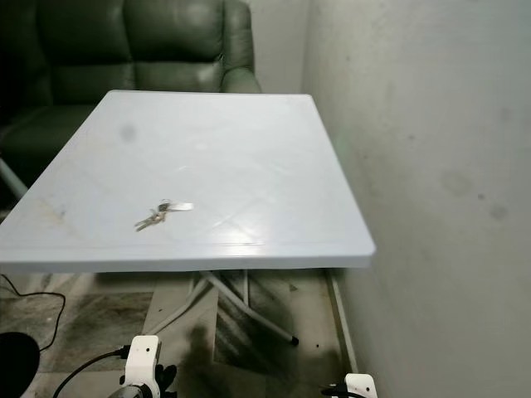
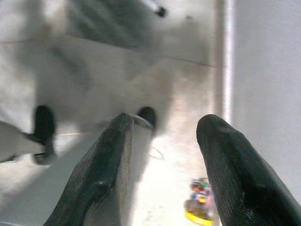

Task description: Hang keys on a hook

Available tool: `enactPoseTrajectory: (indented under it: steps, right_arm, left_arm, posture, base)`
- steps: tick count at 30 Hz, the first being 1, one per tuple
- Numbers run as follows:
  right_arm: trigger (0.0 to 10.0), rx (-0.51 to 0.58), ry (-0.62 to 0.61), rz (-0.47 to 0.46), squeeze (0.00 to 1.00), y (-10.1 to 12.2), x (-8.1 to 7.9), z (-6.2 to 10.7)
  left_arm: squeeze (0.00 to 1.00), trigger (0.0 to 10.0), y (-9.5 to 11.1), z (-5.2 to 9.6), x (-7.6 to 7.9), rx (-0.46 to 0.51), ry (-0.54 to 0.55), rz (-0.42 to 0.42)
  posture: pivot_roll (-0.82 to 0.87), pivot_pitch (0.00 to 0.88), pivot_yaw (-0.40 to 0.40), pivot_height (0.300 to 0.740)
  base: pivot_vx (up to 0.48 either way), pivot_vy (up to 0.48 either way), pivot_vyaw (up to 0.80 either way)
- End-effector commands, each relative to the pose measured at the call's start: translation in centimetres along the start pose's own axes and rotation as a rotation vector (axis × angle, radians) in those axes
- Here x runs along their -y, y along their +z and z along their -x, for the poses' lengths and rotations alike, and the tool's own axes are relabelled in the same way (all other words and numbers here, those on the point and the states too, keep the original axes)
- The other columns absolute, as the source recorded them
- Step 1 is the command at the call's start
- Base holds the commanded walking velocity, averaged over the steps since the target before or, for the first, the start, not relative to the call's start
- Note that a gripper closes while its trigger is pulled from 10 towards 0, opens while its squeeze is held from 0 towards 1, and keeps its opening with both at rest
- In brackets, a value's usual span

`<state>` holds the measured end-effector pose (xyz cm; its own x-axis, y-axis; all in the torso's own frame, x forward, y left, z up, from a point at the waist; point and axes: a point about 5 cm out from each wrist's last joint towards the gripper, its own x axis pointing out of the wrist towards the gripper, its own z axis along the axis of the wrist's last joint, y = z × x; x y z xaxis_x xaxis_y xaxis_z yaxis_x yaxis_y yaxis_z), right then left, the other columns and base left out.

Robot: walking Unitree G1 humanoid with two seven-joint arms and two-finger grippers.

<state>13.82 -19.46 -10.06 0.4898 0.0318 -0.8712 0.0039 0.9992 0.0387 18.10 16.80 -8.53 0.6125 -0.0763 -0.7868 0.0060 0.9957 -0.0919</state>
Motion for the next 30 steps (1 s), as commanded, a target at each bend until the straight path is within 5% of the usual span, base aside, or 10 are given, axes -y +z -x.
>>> enactPoseTrajectory:
  steps: [1,30]
  right_arm:
    - [10.0,0.021,0.009,0.001,0.0,0.65,-0.26,-0.14]
    - [10.0,0.033,0.023,-0.013,0.0,0.87,-0.44,-0.18]
  left_arm:
    - [0.0,10.0,0.47,-0.04,-0.35,0.011,0.008,0.0]
    - [0.0,10.0,0.53,-0.03,-0.51,0.014,0.017,-0.005]
  posture:
    - [-0.03,0.0,-0.032,0.74]
    - [-0.03,0.0,-0.033,0.74]
  base:
    - [0.0,0.458,0.0]
    - [0.0,0.441,0.0]
